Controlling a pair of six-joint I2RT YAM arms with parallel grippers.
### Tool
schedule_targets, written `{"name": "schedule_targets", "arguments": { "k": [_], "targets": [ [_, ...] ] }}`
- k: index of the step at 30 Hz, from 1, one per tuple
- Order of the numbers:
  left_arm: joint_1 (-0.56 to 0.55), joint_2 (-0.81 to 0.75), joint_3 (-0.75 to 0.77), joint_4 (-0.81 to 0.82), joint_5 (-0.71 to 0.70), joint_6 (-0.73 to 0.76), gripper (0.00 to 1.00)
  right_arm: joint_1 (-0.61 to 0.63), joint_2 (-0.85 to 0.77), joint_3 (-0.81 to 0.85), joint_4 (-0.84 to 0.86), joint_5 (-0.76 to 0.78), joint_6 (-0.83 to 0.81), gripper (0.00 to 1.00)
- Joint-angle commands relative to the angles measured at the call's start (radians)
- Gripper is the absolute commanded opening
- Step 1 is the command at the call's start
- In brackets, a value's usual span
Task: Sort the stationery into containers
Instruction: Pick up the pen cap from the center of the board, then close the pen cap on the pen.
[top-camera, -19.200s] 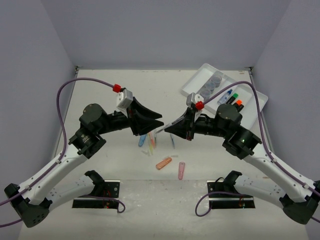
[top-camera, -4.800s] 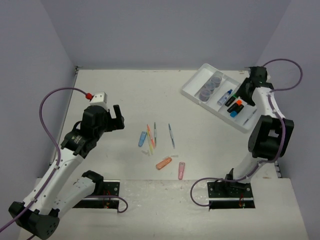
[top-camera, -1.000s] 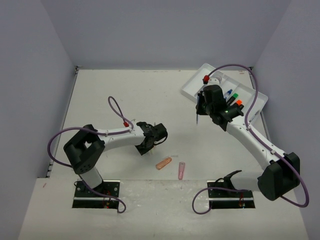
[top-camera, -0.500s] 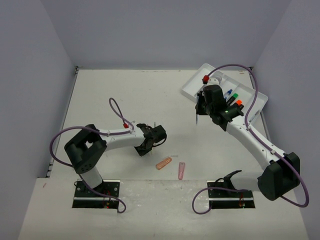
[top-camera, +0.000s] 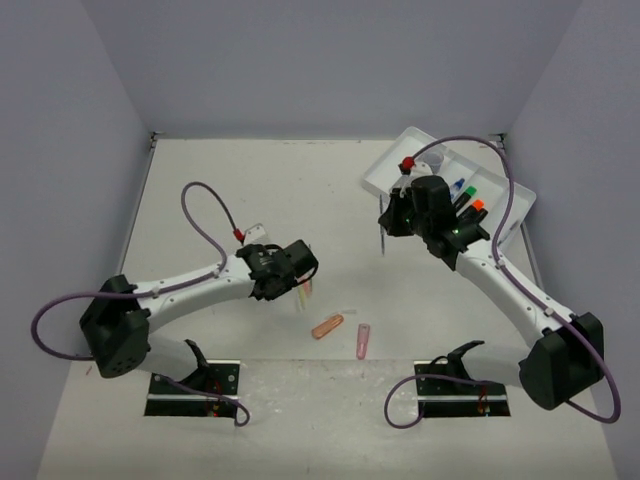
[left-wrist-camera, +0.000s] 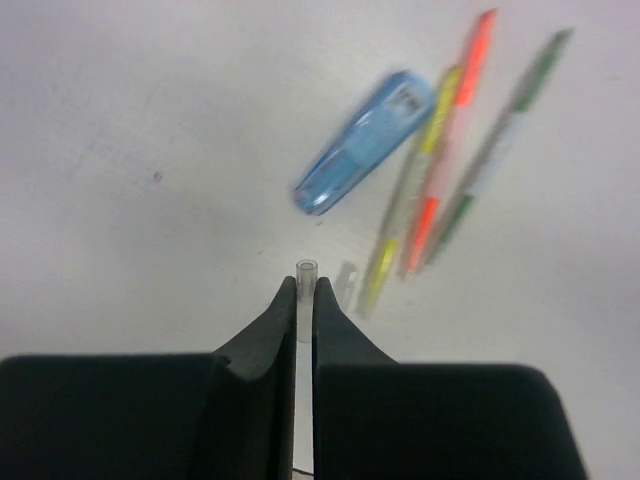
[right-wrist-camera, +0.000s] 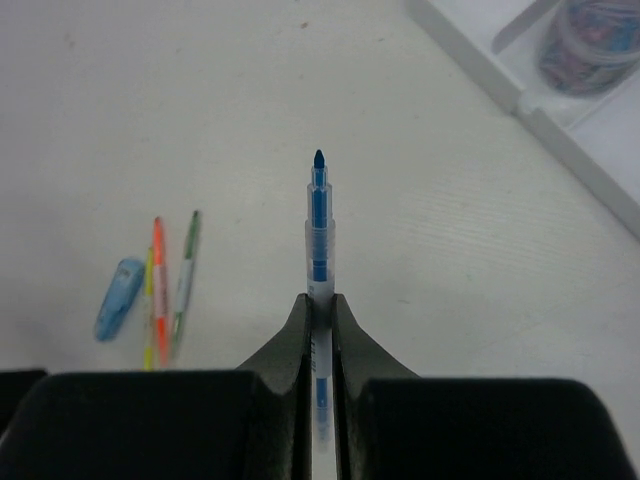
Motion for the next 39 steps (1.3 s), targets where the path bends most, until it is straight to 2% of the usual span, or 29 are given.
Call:
{"name": "schedule_targets", "arguments": {
  "k": [1, 2, 5, 6, 8, 12, 14, 18, 28, 39],
  "targets": [
    [0.084, -0.202, 0.113, 0.354, -0.149, 0.592, 0.0, 0.002, -0.127, -0.061, 0.194, -0.448, -0.016, 0.0],
    [0.089, -0.207, 0.114, 0.376, -0.145, 0.712, 0.0, 0.001, -0.145, -0.08, 0.236, -0.516, -0.003, 0.0],
    [0.125, -0.358, 0.095, 0.772, 0.168, 1.049, 0.0, 0.013, -0.204, -0.203, 0.507, -0.765, 0.113, 0.0],
    [0.126, -0.395, 0.07, 0.871, 0.273, 1.127, 0.0, 0.03, -0.223, -0.244, 0.565, -0.802, 0.147, 0.0],
    [0.126, -0.453, 0.018, 1.016, 0.411, 1.17, 0.0, 0.101, -0.266, -0.316, 0.624, -0.795, 0.179, 0.0],
    [0.125, -0.486, -0.006, 1.093, 0.529, 1.137, 0.0, 0.206, -0.343, -0.342, 0.63, -0.682, 0.179, 0.0],
    [0.126, -0.496, -0.036, 1.185, 0.671, 1.115, 0.0, 0.216, -0.373, -0.343, 0.628, -0.651, 0.192, 0.0],
    [0.126, -0.514, -0.089, 1.299, 0.777, 1.049, 0.0, 0.237, -0.419, -0.331, 0.602, -0.596, 0.201, 0.0],
    [0.126, -0.5, -0.131, 1.409, 0.851, 1.003, 0.0, 0.244, -0.456, -0.319, 0.567, -0.554, 0.189, 0.0],
    [0.126, -0.465, -0.151, 1.471, 0.864, 0.995, 0.0, 0.251, -0.477, -0.3, 0.558, -0.571, 0.19, 0.0]
  ]
}}
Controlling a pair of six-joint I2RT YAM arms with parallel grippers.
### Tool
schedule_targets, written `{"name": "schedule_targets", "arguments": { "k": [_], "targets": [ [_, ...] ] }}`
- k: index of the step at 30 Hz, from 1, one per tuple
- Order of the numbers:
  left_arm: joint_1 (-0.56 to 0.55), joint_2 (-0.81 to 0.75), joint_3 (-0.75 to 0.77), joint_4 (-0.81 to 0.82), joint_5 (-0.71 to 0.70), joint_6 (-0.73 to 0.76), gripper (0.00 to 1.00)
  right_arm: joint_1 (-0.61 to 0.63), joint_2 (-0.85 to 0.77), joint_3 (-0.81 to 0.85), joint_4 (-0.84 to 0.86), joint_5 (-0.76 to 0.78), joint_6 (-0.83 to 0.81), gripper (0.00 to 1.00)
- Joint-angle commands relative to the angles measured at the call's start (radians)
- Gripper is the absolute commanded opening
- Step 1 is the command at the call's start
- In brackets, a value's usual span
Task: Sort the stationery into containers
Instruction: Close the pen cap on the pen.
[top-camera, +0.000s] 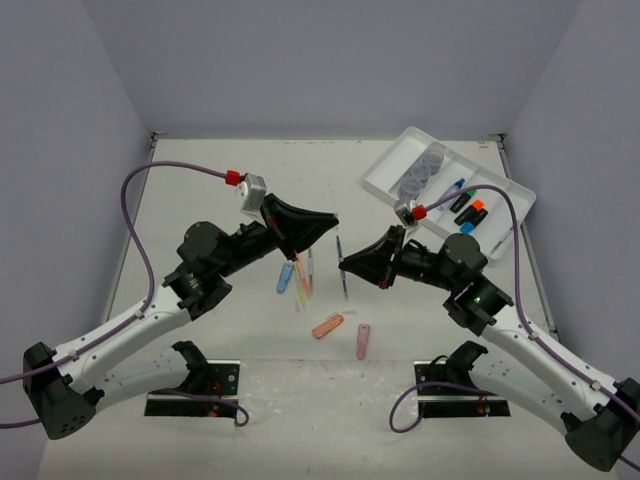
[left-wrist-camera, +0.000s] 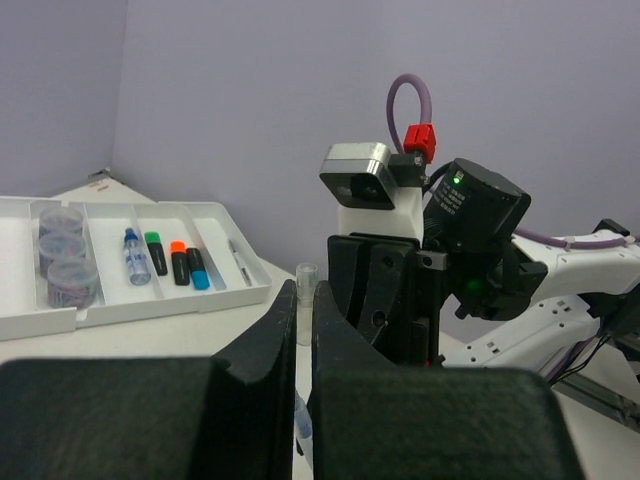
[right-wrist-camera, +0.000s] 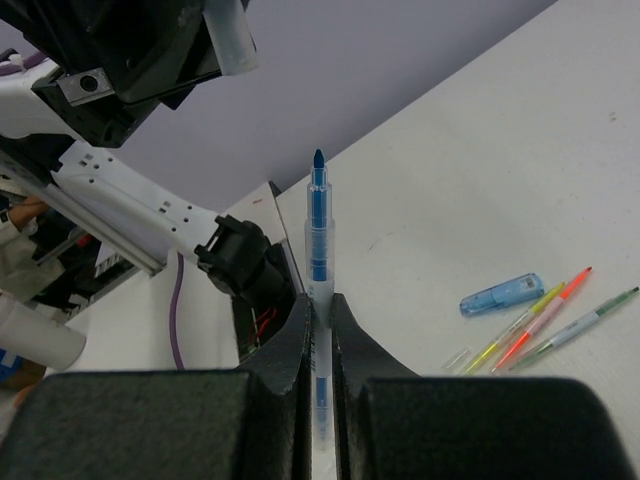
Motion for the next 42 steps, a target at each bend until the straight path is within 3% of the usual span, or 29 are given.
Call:
{"name": "schedule_targets", "arguments": {
  "k": [1, 27, 42],
  "targets": [
    [0.002, 0.015, -0.008, 0.084, 0.028, -0.009, 0.0, 0.009, -0.024, 0.052, 0.014, 0.011, 0.005, 0.0],
    [0.002, 0.056, -0.029, 0.163, 0.066, -0.05, 0.0, 0.011, -0.051, 0.107, -0.054, 0.092, -0.015, 0.0],
    [0.003, 0.072, -0.045, 0.195, 0.044, -0.059, 0.0, 0.011, -0.046, 0.127, -0.046, 0.055, -0.006, 0.0]
  ]
}}
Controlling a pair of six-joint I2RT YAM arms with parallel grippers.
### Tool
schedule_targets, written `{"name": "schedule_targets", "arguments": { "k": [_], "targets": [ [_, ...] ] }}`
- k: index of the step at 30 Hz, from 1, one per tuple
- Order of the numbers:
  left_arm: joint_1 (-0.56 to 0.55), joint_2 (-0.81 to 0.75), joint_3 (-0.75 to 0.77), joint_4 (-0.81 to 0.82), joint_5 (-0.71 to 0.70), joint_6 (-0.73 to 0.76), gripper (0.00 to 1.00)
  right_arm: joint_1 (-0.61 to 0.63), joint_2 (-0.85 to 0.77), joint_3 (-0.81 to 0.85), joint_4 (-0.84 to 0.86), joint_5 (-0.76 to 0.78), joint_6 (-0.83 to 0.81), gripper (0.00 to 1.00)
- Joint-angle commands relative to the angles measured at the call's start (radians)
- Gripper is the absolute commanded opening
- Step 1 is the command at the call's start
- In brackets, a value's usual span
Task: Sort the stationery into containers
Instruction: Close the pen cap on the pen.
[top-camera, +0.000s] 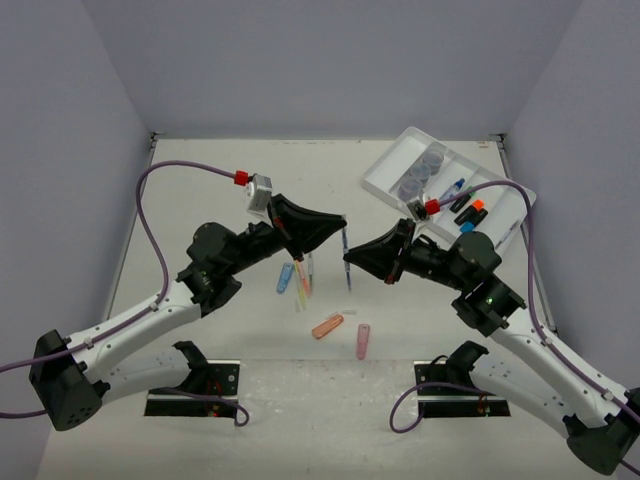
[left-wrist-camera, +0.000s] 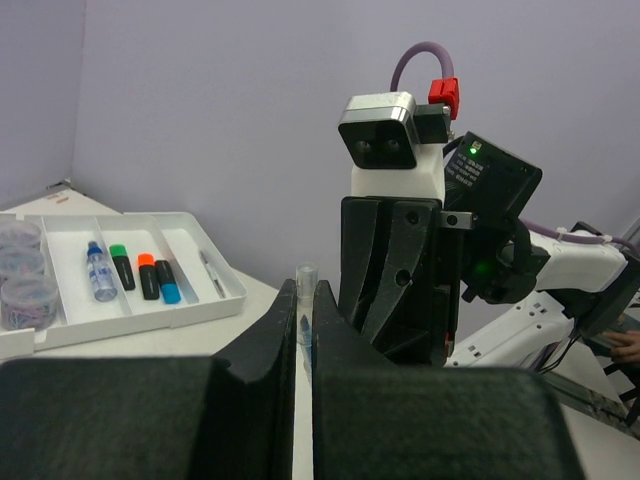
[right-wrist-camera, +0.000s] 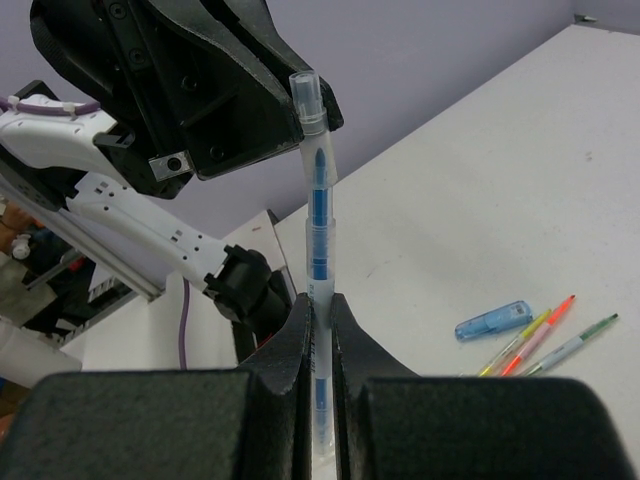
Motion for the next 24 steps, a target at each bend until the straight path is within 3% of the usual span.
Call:
{"name": "schedule_targets", "arguments": {
  "k": [1, 24],
  "targets": [
    [0.002, 0.001, -0.004, 0.032, -0.007, -0.005, 0.0, 0.005, -0.01, 0.031, 0.032, 0.007, -0.002, 0.0],
    [0.002, 0.056, -0.052, 0.083, -0.02, -0.153, 0.0, 0.005, 0.004, 0.1, 0.168, 0.089, -0.025, 0.0]
  ]
}}
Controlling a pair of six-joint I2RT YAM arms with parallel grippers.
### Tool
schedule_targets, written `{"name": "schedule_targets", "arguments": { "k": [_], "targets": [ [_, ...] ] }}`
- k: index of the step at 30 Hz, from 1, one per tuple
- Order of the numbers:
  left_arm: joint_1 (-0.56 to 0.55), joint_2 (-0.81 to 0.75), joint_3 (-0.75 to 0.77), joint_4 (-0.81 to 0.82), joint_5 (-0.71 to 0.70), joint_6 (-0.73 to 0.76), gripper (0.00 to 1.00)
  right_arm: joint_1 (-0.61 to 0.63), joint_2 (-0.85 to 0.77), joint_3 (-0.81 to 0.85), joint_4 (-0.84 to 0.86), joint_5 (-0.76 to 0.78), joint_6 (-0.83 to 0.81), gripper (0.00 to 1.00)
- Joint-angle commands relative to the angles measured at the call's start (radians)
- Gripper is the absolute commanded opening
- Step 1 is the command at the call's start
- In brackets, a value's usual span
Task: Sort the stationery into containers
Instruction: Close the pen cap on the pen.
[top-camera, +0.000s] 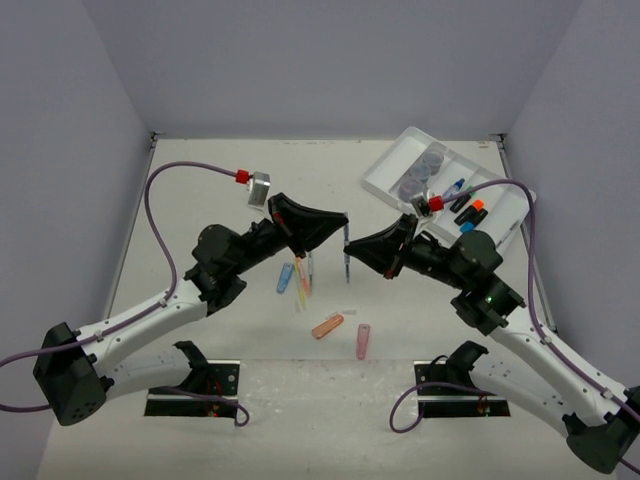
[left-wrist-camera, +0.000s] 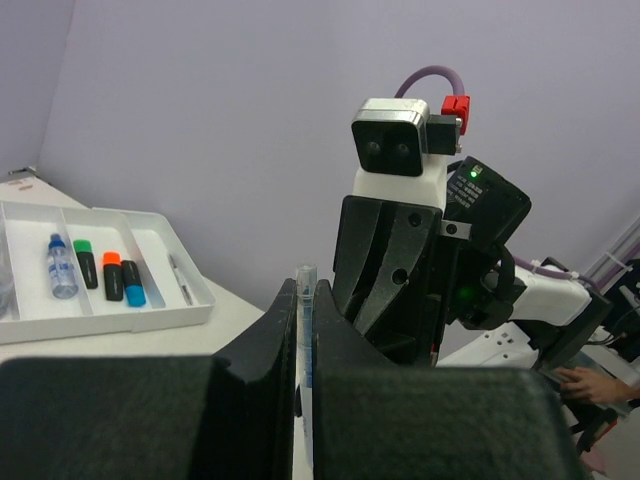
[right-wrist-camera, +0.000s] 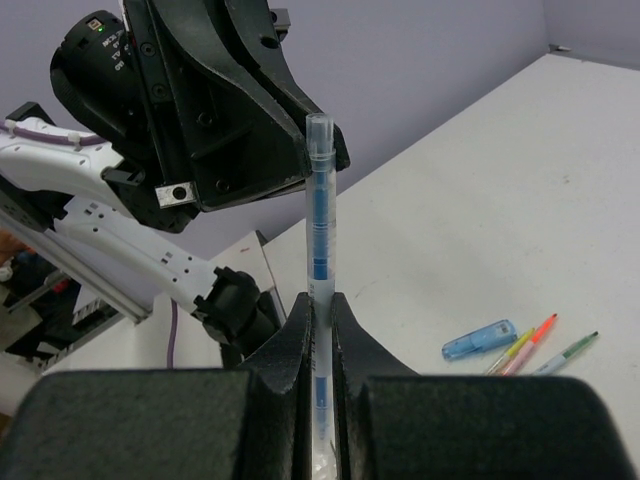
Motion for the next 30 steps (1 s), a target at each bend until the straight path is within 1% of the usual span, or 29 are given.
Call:
{"name": "schedule_targets", "arguments": {
  "k": [1, 5, 8, 10, 12, 18, 30],
  "targets": [
    [0.001, 0.023, -0.014, -0.026, 0.009, -0.023, 0.0, 0.005, 0.0, 0.115, 0.111, 0.059, -0.041, 0.0],
    [0.001, 0.021, -0.005, -0.085, 0.009, 0.004, 0.0, 0.005, 0.0, 0.132, 0.095, 0.093, -0.077, 0.0],
    [0.001, 0.022, 0.004, -0.119, 0.024, 0.039, 0.0, 0.005, 0.005, 0.152, 0.069, 0.087, -0.094, 0.0],
    [0.0, 0.021, 0.024, -0.171, 0.03, 0.076, 0.0, 0.006, 0.008, 0.162, 0.036, 0.067, -0.114, 0.0],
    [0.001, 0.014, 0.038, -0.19, 0.04, 0.104, 0.0, 0.005, 0.006, 0.143, 0.034, 0.059, -0.12, 0.0],
    [0.001, -0.012, 0.042, -0.218, 0.043, 0.14, 0.0, 0.005, 0.005, 0.106, 0.033, 0.014, -0.122, 0.0],
    [0.0, -0.016, 0.027, -0.2, 0.079, 0.132, 0.0, 0.005, -0.015, 0.07, 0.024, 0.019, -0.13, 0.0]
  ]
}}
